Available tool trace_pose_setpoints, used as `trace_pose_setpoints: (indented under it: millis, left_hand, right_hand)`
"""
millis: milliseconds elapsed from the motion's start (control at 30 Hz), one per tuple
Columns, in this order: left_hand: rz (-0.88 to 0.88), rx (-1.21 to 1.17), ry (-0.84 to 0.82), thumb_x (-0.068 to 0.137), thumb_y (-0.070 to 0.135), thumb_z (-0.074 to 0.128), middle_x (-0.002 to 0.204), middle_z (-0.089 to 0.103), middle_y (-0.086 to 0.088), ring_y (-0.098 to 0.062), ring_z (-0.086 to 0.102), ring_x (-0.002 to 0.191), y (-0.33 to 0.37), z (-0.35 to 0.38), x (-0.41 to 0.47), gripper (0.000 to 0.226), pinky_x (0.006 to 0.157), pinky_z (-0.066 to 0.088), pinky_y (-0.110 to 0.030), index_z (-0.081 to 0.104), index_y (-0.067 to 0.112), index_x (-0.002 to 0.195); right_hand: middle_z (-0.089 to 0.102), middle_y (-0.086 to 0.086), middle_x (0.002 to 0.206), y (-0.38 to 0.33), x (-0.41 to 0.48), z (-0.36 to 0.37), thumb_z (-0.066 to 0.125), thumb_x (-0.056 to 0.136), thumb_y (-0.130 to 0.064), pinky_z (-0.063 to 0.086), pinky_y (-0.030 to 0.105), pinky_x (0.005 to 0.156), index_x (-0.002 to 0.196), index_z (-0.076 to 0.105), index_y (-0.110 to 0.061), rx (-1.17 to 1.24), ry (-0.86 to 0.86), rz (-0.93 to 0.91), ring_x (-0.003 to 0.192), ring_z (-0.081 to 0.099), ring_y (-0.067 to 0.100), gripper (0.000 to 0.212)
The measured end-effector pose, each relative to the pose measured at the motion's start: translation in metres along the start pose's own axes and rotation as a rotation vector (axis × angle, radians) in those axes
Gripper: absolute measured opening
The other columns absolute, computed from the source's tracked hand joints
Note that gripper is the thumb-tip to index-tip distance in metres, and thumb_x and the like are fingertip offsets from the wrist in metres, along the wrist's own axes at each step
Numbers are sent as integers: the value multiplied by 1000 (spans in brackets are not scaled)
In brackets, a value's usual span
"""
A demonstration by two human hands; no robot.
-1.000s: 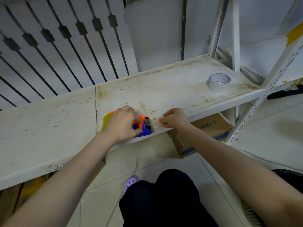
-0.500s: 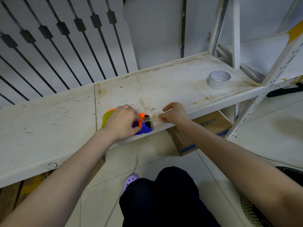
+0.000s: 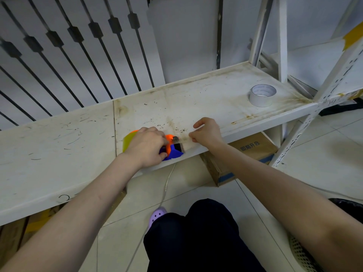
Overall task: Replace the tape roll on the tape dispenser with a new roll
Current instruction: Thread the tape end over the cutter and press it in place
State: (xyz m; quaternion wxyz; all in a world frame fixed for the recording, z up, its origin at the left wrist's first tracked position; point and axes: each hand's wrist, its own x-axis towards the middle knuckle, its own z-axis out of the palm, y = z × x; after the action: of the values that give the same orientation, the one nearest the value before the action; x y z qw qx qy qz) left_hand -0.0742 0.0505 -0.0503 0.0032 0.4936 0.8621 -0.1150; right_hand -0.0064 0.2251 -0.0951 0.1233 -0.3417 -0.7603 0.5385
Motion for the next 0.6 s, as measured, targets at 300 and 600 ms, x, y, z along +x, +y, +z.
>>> trace_pose_setpoints:
  millis: [300,600]
  left_hand:
    - [-26,44,23,88,35,49,124,56,0,-23,45,118,3,0,2,36,95,36,-36,61,21,120]
    - [-45,-121,140,81,12,55,102,63,-4,-28,54,102,9,-3,-1,30,83,42,-36,60,17,110]
  right_hand:
    - [68,11,102,2,7,8,65,85,-15,43,20,60,105,56,-13,34,7,-49,81,62,18,22]
    - [51,3,108,-1,6,10,83,67,-28,42,25,78,122,50,-12,-10,-178,-122,95,51,12,66]
